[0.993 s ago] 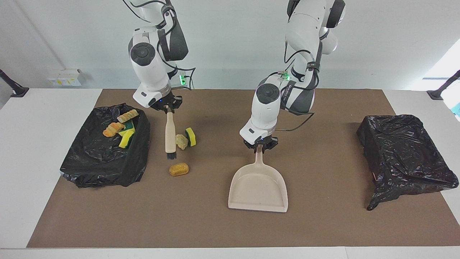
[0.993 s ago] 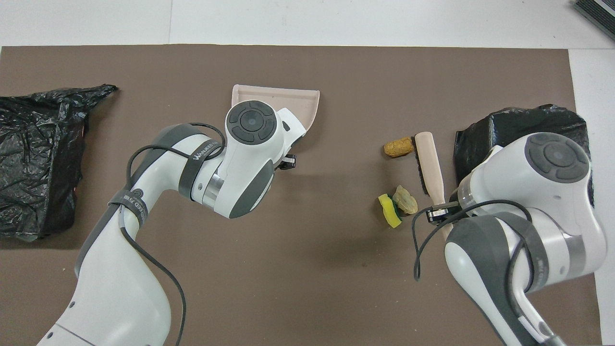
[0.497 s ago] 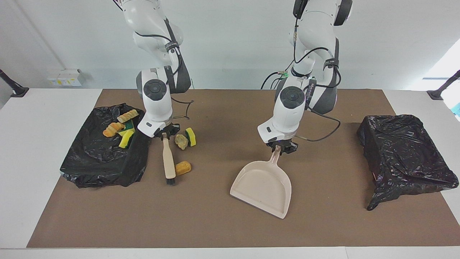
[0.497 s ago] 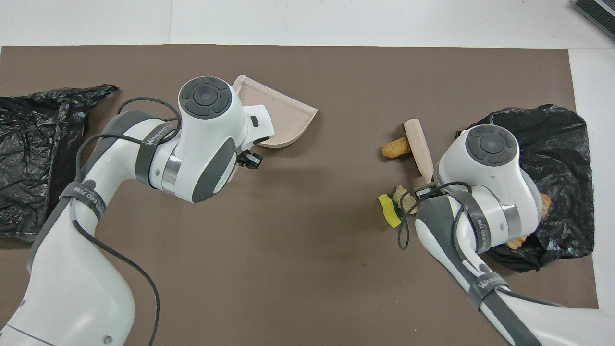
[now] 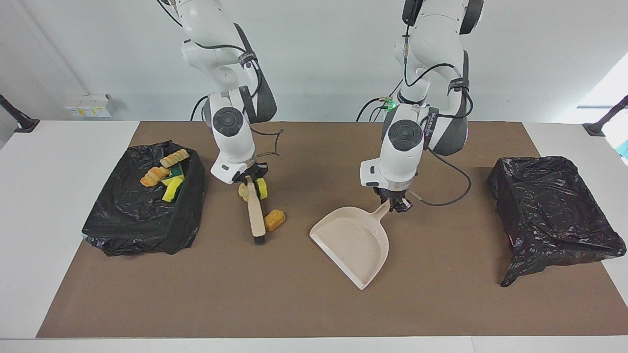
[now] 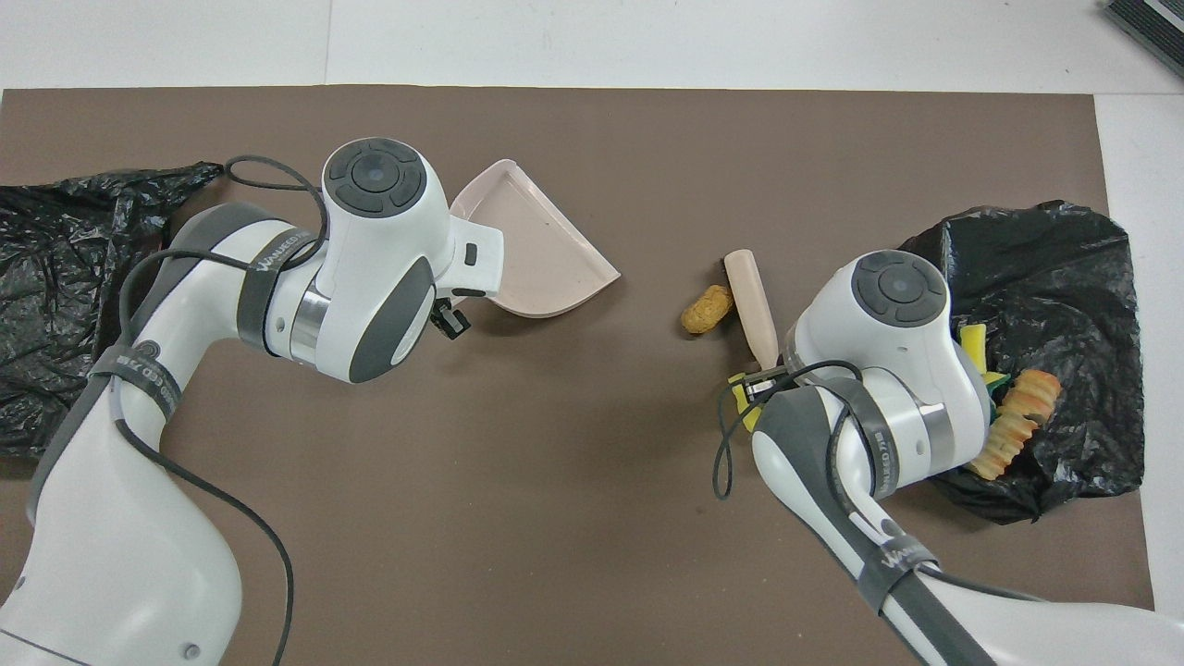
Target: Sweep and dump trash in bin
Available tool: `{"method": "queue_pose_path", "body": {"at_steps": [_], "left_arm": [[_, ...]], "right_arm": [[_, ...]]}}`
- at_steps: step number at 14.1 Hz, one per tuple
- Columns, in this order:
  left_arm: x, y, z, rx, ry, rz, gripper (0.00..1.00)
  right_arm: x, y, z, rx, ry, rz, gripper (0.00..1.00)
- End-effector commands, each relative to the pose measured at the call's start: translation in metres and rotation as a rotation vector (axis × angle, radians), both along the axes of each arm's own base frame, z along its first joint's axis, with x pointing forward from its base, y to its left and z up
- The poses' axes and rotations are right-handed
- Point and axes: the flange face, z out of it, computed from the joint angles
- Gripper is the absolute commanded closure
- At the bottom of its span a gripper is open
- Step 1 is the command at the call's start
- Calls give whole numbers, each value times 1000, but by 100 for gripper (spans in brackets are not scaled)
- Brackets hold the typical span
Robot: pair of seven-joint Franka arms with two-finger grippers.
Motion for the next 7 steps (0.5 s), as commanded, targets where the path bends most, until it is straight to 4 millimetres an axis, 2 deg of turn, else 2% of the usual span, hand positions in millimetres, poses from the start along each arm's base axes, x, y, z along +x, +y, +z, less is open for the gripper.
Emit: {"method": "queue_pose_path", "body": {"at_steps": [1,4,7], "left_arm": [[-35,-8,-1,51,48,-219,100],[-80,-31,-12,98,43,-362,100],[-104,-43,-16,97,46,-406,100]], "right_arm": [[-10,22,10,49,25,-75,100],[-12,31,12,91,49,-178,100],[-14,39,13,89,54,-228,100]]}}
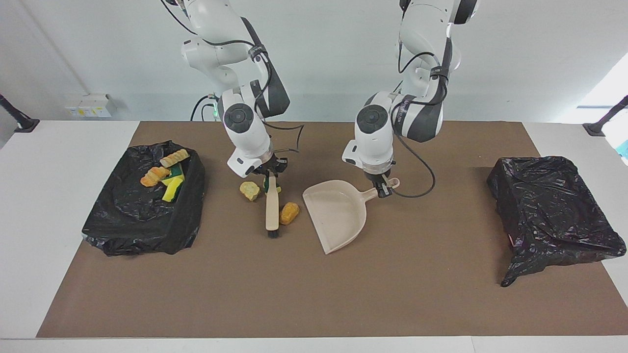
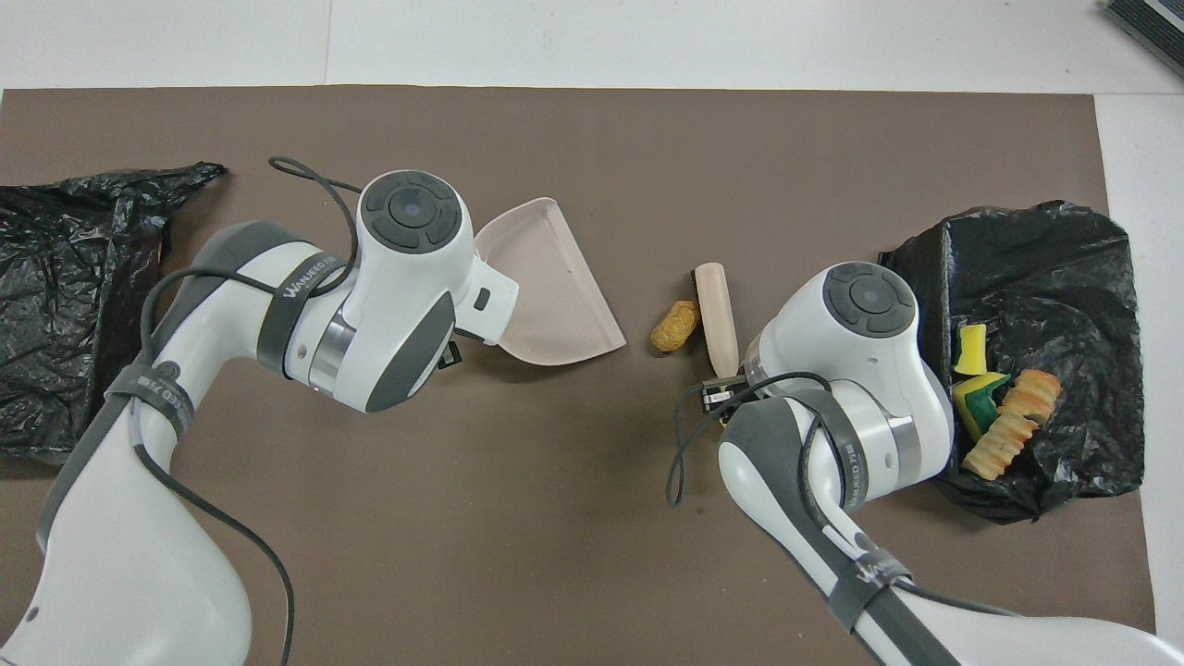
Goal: Sweep and dump trash in bin
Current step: 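Sweep the trash with the right gripper's brush into the left gripper's dustpan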
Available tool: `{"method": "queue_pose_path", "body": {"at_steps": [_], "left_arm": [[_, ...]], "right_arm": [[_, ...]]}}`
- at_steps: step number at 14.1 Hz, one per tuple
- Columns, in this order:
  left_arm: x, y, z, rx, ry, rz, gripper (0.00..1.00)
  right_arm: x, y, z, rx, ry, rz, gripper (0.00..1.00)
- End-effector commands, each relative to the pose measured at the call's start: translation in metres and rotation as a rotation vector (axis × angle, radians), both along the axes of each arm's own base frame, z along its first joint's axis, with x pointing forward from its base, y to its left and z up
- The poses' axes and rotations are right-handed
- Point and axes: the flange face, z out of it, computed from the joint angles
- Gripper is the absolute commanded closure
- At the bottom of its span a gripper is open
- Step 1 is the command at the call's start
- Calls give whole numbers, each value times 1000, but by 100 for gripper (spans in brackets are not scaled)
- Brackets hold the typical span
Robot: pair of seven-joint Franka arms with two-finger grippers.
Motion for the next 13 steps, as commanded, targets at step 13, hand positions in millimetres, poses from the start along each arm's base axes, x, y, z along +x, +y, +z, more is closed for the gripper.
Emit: {"method": "queue_pose_path", "body": {"at_steps": [13], "left_arm": [[-53,2,-17,-36,-31,-101,100]], "right_arm": [[-18,-2,104,208,69,-143,100]]}}
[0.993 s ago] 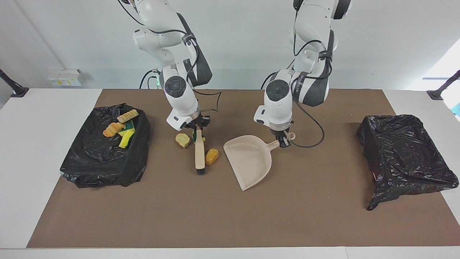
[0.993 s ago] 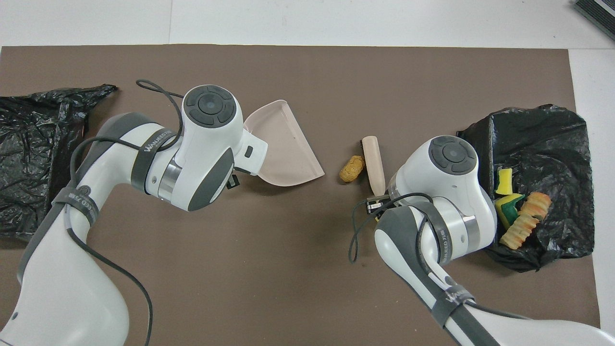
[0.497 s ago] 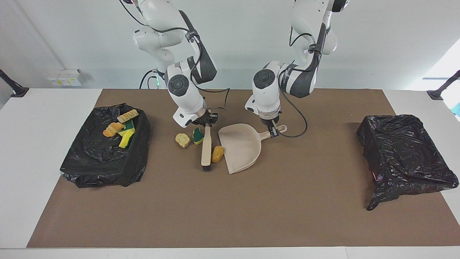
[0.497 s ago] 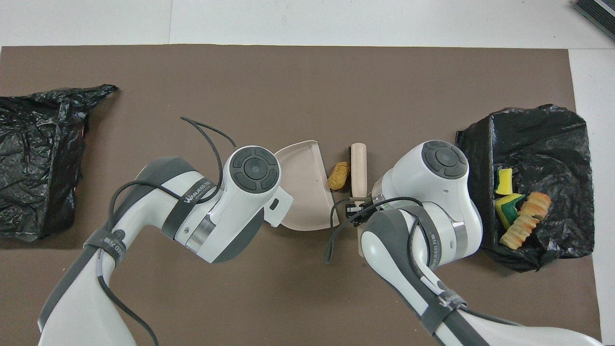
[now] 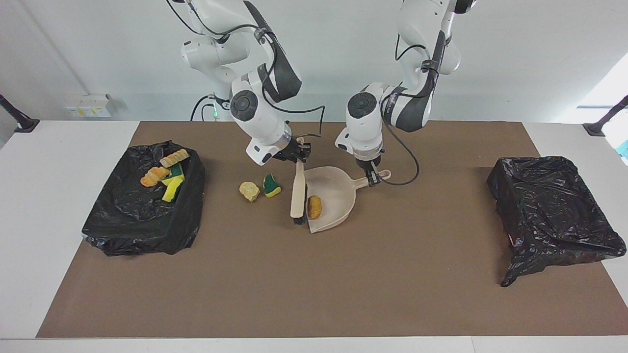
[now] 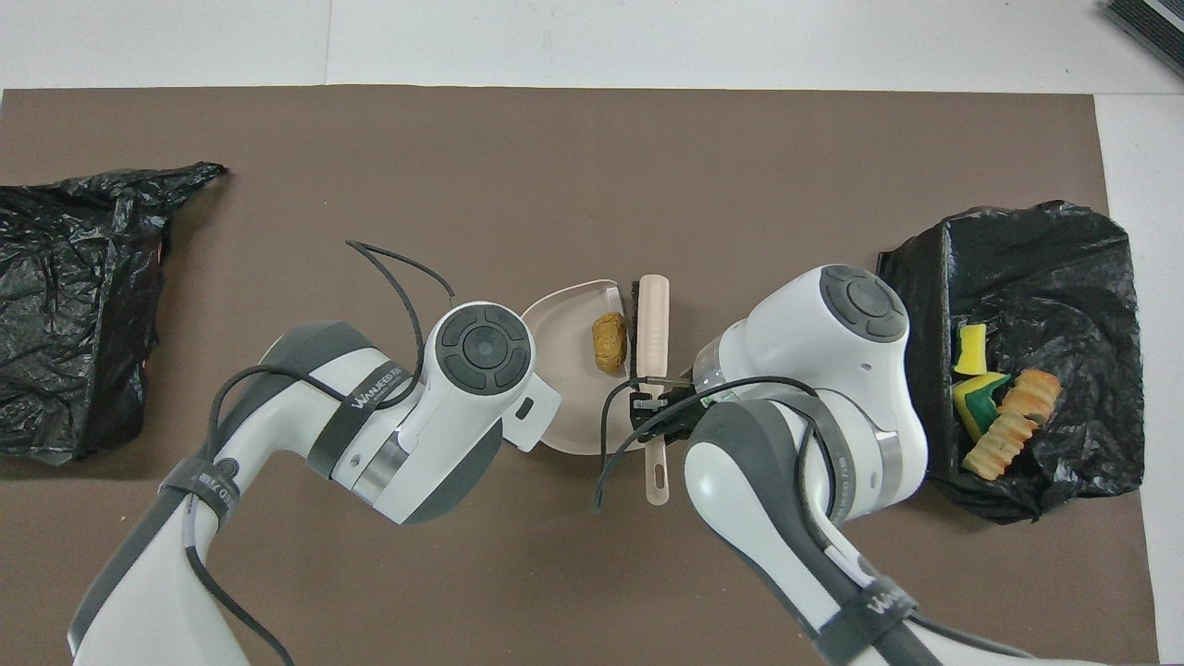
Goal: Sweep and dump trash in bin
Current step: 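Sweep the trash with the right gripper's brush into the left gripper's dustpan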
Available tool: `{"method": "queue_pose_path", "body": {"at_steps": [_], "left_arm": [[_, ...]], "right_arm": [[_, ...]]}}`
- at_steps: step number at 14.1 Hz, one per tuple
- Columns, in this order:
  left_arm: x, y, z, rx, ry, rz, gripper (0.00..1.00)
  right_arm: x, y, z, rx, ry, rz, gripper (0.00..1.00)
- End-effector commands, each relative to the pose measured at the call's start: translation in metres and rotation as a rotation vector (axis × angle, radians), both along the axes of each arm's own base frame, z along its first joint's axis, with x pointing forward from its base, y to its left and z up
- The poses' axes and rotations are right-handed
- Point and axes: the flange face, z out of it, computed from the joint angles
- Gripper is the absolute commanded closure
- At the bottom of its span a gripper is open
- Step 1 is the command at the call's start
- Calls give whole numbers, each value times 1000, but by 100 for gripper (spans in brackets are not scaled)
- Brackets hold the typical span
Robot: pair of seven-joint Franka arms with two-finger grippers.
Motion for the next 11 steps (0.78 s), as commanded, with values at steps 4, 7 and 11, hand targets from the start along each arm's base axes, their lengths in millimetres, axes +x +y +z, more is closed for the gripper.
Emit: {"method": "queue_pose_path", "body": {"at_steps": [4,7,11], "left_arm": [[-30,-13,-1,7,-3,-67,100],[-43,-23,1,27,8,-50,100],[-62,-36,7,45,4,0,100]], "right_arm": [[-62,-91,22,-360,23,132,100],[-93,-125,-8,-410,50,152,100],[-105,-124,-47,-417,42,161,100]]}}
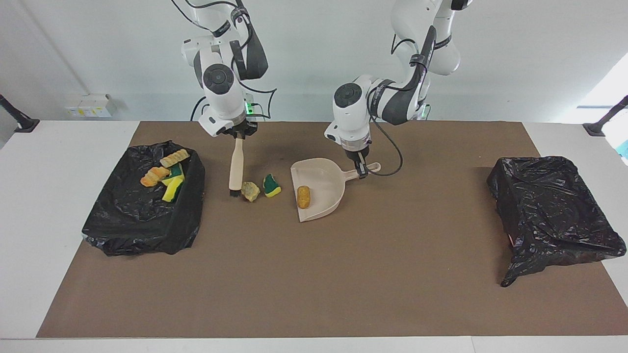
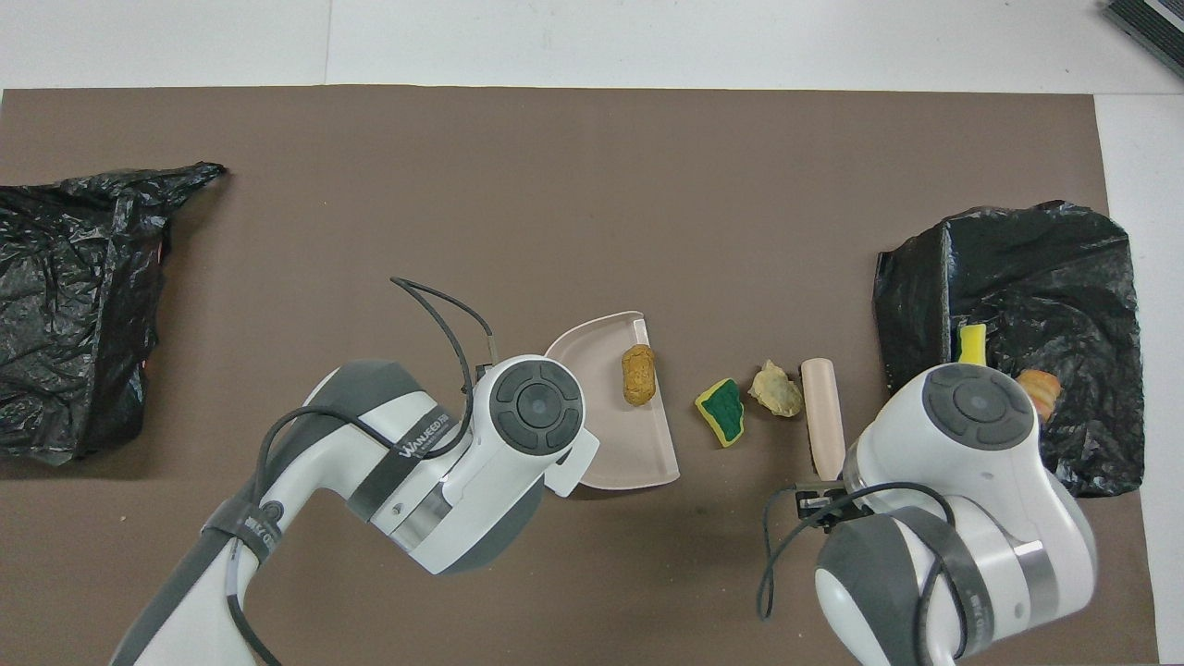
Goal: Sweep and dump trash in bin
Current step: 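Sweep the trash with the right gripper's brush into the left gripper's dustpan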
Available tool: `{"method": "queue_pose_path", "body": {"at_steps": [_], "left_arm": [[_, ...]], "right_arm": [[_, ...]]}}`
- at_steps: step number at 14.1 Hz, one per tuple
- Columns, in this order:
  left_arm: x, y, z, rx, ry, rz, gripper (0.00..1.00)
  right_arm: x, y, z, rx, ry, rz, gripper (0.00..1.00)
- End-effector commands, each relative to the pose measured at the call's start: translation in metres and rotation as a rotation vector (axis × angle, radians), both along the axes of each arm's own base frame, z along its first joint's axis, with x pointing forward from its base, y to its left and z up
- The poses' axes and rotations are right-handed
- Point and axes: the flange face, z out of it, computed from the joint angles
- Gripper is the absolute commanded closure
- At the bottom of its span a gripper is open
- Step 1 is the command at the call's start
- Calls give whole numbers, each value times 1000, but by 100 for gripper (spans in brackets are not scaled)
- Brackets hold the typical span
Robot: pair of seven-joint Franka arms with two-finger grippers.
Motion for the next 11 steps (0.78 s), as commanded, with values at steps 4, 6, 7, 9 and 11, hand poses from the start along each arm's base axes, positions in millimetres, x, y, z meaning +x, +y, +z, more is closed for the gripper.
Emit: {"method": "queue_pose_path", "body": {"at_steps": [4,6,7,9,11], "left_arm": [[-25,4,0,27,2,8,100],[-26,4,-2,28,3,5,100],[-28,5,-2,25,2,4,100],[-28,7,-6,8,-10,2,100],[-30,7,-8,-2,-17,-5,100]], "right_arm": [[-10,13,-24,44,-35,82,100],[-14,32,-22,161,-15,87,100],[-14,37,-21,201,-8,68,100],[-16,60,-17,269,4,73,100],[-18,77,-12,334,14,57,100]]}}
